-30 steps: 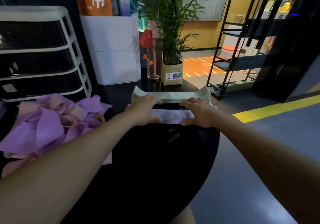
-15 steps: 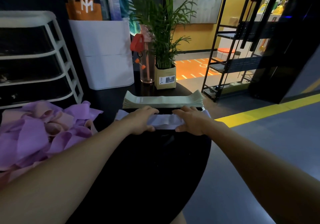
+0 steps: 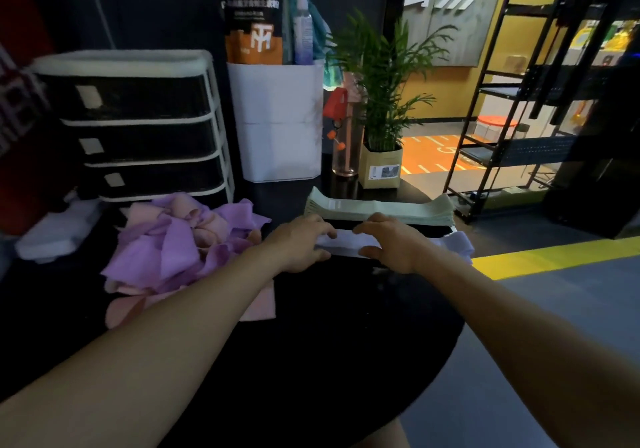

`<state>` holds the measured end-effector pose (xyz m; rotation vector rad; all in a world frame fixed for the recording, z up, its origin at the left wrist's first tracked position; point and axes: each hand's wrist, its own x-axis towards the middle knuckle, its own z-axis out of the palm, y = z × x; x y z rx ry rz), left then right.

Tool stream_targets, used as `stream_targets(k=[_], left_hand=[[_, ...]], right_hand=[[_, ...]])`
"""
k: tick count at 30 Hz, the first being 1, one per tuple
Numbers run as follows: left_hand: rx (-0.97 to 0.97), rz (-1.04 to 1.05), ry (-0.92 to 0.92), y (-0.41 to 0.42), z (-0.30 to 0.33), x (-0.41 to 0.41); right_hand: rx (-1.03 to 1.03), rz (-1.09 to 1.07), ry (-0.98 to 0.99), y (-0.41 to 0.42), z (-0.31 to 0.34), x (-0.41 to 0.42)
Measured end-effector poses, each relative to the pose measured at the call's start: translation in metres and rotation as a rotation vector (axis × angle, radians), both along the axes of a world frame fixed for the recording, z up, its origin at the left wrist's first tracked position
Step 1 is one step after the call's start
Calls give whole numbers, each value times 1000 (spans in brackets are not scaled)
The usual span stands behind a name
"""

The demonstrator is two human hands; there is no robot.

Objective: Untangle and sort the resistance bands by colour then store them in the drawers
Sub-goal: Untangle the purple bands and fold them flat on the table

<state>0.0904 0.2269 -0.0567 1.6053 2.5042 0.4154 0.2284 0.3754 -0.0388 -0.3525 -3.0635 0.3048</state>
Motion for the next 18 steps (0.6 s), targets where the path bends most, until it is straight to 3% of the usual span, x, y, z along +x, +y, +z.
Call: stream_targets(k=[8,14,18], left_hand=[[141,192,159,-92,24,-22],[51,328,274,-182,34,-45],[-15,404,130,-229,18,-55]], right_hand=[[-50,97,56,-79,18,-48],[-90,204,21,-141,24,-81],[-71,277,18,-168,28,-97]])
